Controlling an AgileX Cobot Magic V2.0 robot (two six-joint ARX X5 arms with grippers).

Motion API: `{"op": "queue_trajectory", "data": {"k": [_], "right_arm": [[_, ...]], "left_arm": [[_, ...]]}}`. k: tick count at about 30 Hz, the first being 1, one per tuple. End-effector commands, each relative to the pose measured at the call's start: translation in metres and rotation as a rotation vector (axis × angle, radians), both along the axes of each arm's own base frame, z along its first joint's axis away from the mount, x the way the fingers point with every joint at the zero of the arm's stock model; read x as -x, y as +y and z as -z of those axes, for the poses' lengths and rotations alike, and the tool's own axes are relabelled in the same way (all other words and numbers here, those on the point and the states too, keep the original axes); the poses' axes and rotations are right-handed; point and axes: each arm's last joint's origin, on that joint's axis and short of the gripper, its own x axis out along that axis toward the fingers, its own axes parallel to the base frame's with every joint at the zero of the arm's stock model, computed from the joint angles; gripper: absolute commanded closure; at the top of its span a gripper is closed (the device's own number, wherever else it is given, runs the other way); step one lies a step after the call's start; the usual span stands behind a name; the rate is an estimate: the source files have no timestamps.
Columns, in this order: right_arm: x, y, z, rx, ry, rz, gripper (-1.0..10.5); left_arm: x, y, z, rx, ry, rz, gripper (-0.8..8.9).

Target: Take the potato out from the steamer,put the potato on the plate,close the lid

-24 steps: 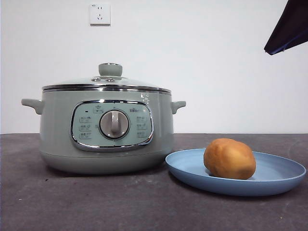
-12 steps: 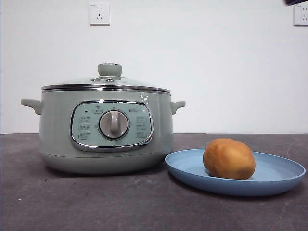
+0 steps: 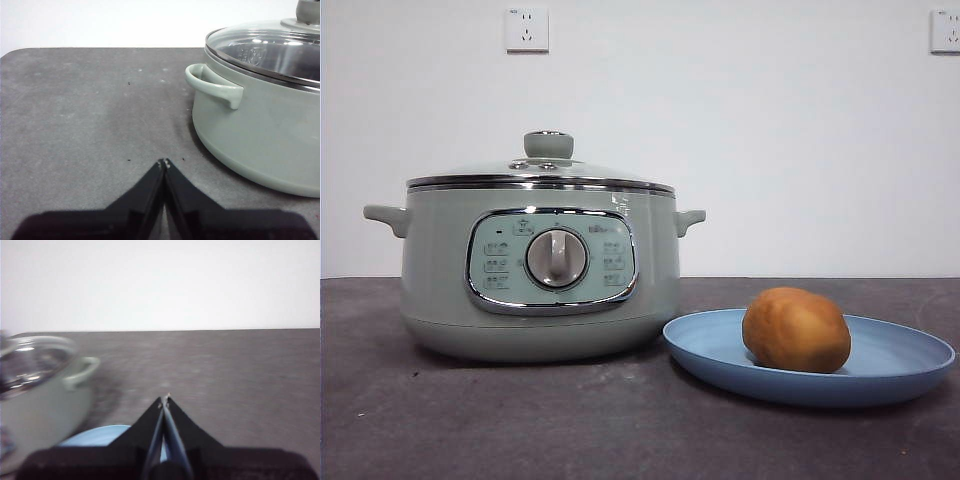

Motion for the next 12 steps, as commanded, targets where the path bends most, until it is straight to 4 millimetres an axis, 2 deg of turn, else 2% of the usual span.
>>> {"op": "queue_trajectory", "data": {"k": [1,12], "right_arm": [[0.002,-0.002,0.015,-0.007,-0.009,0.066,9.5],[0.003,-0.004,0.061,-0.103,0.038,0.122,9.5]], "left_arm": [[0.0,0.0,0.004,0.005,0.019,0.002,8.17],[0.0,0.0,0.004,0.005,0.019,0.002,8.17]]}}
